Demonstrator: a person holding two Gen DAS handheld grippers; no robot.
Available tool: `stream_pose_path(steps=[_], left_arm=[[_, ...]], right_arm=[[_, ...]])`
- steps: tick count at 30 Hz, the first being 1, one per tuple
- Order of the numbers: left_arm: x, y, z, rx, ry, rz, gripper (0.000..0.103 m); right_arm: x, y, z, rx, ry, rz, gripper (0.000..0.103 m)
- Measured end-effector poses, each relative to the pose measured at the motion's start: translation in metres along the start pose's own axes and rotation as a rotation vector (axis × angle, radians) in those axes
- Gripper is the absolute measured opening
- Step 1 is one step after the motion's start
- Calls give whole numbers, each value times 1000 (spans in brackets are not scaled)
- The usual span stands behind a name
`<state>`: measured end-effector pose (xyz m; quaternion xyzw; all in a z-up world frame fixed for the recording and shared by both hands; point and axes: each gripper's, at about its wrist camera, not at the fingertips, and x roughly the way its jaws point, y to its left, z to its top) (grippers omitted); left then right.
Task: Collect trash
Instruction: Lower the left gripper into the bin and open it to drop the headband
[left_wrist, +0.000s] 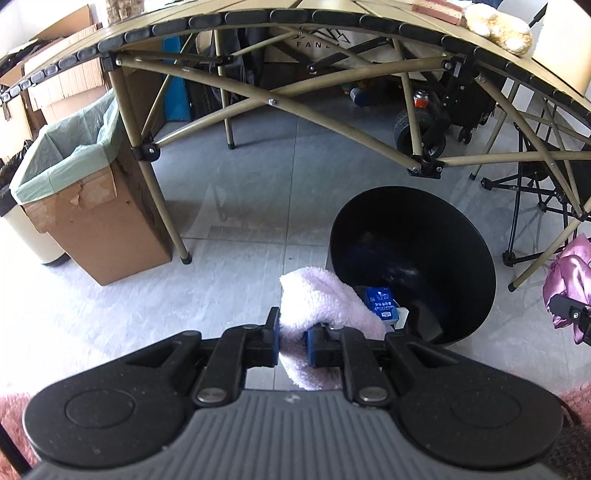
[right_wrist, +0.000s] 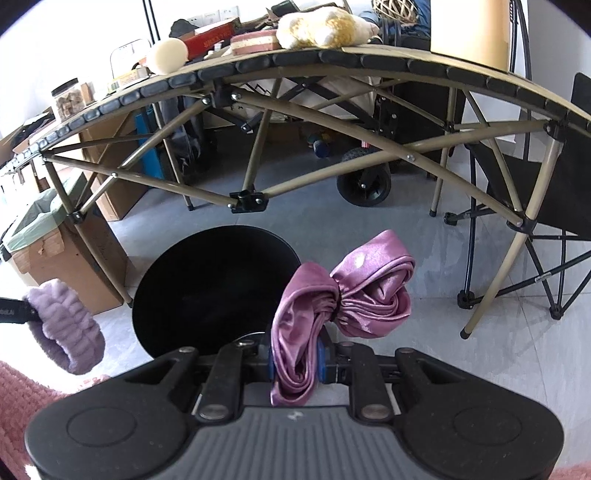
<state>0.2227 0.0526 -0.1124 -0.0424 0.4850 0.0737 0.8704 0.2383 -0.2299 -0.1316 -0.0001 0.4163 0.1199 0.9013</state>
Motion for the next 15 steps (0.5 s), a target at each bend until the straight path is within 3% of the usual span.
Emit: stream_pose_path(steps=[15], left_arm=[[6,-27,20,20,37,-24,13]], right_arm=[[14,-8,6,38,19,-3,19]])
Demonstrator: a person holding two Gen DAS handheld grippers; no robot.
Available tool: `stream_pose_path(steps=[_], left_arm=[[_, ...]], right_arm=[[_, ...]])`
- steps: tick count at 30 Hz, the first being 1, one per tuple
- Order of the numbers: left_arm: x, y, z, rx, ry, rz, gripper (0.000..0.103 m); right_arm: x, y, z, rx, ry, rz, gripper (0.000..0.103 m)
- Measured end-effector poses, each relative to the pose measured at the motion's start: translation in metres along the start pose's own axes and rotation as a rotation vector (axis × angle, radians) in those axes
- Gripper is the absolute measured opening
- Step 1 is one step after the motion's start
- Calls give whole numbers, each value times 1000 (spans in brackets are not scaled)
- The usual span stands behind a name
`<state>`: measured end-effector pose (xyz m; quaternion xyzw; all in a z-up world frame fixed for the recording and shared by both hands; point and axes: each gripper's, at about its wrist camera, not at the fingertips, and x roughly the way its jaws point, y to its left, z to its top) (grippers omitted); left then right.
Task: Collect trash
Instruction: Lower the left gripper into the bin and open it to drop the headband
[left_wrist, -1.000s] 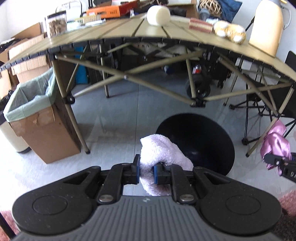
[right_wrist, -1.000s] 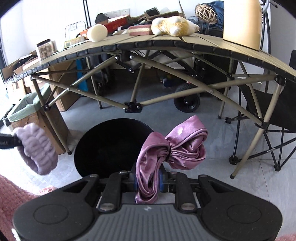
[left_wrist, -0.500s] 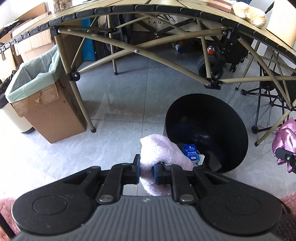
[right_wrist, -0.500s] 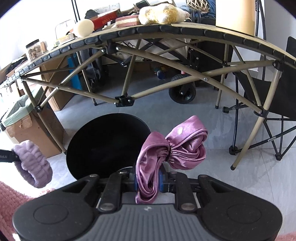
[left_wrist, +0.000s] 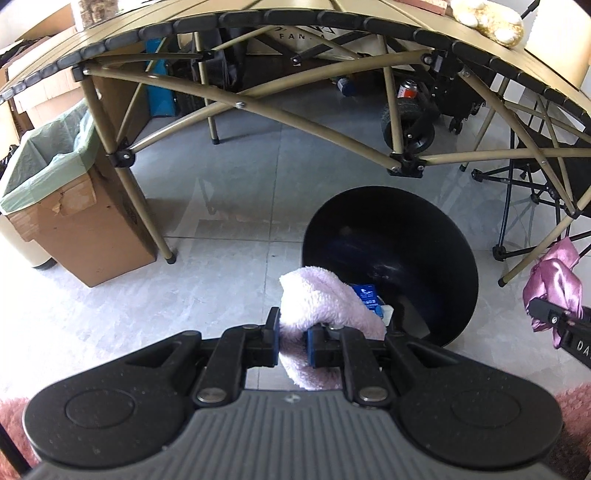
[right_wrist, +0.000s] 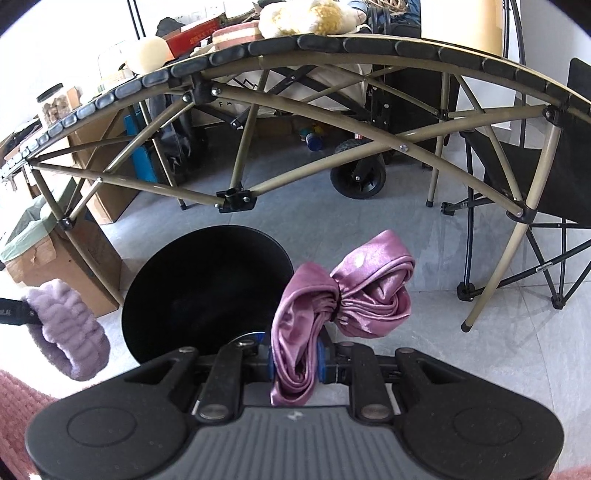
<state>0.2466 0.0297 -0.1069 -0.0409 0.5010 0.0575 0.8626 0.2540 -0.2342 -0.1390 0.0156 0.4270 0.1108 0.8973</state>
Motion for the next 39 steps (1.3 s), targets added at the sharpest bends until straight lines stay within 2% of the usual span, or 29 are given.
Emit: stream_pose_path(steps=[14,23,39], left_arm=[[16,-48,30,32,2,-58,14],[31,-69,42,22,45,-82,13],[54,-95,54,23,92,-74,14]], right_arm=[[5,-14,-1,62,16,-23,19],[6,-22,1,75,12,-39,19],[11,-33,0,107,26,-78,19]])
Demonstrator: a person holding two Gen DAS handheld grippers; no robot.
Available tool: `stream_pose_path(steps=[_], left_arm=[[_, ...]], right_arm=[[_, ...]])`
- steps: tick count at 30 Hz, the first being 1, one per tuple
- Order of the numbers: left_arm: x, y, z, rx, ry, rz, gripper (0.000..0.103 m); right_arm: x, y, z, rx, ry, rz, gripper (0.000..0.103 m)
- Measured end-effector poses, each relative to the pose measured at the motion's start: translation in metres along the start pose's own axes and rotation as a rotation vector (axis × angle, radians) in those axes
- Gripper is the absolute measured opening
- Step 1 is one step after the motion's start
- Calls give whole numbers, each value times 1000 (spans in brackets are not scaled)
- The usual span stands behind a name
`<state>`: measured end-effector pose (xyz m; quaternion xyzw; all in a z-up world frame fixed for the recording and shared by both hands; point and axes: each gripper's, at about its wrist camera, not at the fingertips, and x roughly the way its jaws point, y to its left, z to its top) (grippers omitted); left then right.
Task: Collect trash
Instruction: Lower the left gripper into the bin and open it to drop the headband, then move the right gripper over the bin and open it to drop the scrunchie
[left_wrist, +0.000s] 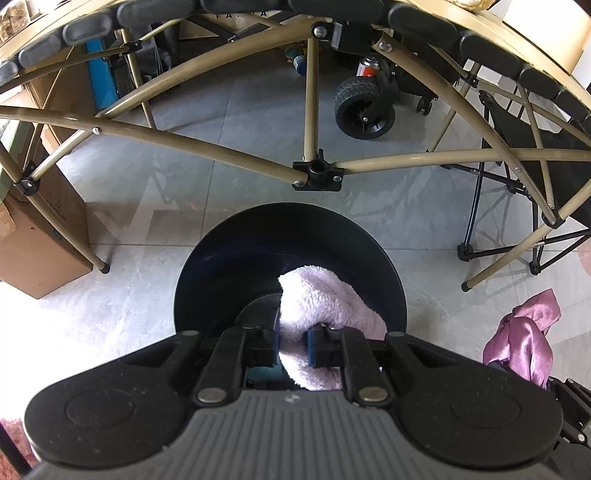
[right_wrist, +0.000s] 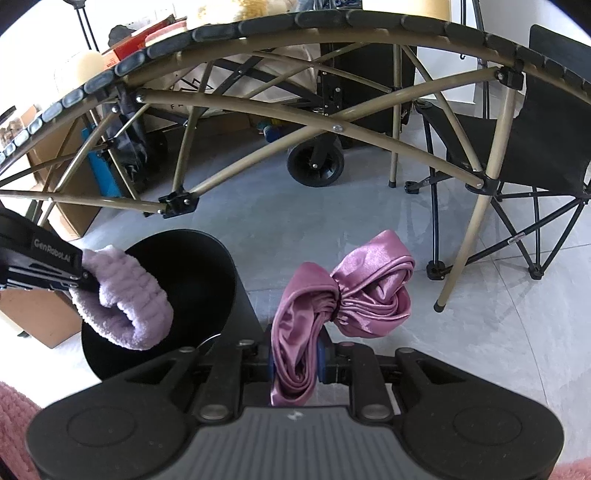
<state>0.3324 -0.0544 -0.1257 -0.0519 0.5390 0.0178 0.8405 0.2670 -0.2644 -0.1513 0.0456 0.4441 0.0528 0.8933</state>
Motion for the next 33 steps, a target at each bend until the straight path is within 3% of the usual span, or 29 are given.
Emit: stream_pose_path(steps=[4,6,7,8,10,17,33], left_arm=[[3,-1,0,-4,12,5,16],[4,-2,0,-4,15,14,28],[5,-3,0,-2,15,16,44],[5,-3,0,-4,16,20,71],[4,-2,-1,-23,21,26,103],[7,2,-2,-38,63,29,103],[5,3,-3,-39,71,20,103]], right_arm=[[-1,-3,0,4,1,2,19],[-1,-4,-1,5,-2,4,19],[-2,-3,-1,6,-3,4,19],[-2,-3,-1,7,-3,4,19],[-2,-4,-1,8,-4,4,19],[-3,-3,-2,7,-7,3,19],[-3,-3,-2,2,-9,5,19]])
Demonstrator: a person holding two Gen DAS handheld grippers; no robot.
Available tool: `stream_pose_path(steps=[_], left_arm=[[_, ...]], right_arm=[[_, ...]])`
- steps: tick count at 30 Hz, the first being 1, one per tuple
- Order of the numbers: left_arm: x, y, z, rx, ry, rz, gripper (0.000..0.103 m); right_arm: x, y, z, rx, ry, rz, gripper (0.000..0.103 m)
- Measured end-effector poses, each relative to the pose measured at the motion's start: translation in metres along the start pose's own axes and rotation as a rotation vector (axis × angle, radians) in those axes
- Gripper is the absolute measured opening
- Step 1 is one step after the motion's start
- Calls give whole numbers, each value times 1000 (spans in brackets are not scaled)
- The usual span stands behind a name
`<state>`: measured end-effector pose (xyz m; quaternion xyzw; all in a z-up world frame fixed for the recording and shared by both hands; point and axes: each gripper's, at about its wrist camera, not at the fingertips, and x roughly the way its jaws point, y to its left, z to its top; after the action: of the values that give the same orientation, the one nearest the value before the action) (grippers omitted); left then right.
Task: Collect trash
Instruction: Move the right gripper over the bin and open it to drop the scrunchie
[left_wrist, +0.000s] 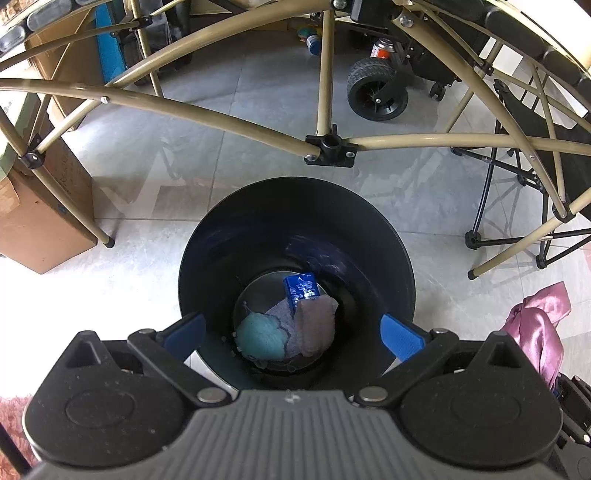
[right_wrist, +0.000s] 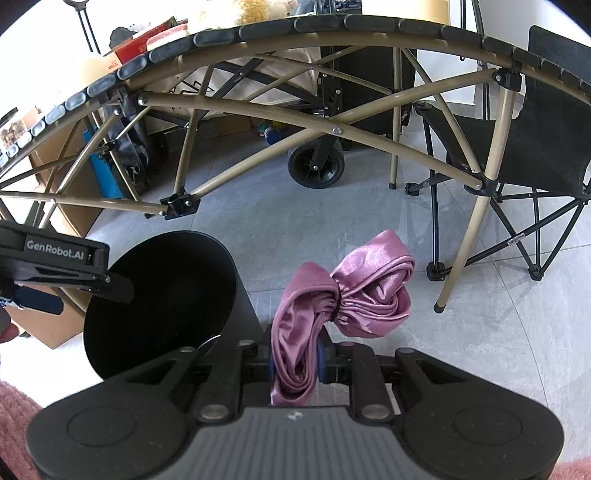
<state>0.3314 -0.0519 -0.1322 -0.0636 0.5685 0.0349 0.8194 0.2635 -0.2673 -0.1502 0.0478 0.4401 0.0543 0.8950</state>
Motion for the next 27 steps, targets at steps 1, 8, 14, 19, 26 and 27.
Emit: stream_pose_path(steps=[1,8,14,19,26,27], left_arm=[[0,0,0,0,0,1,103],[-4,10,-1,-14,-1,7,103],[-10,23,-3,-27,-13,4,103],[-16,38,-5,-51,-25,9,103],[-24,60,-6,-87,-39,17,103],[-25,63,-6,-91,-42,18,103]], right_arm=[[0,1,0,-2,-1,1,19],[-2,8,3,-22,-9,8,19],[-4,20,7,-50,-21,22,19],[-6,35,10,-84,-32,40,19],[-5,60,11,-139,-37,61,19],[-5,64,12,-147,-38,64,19]])
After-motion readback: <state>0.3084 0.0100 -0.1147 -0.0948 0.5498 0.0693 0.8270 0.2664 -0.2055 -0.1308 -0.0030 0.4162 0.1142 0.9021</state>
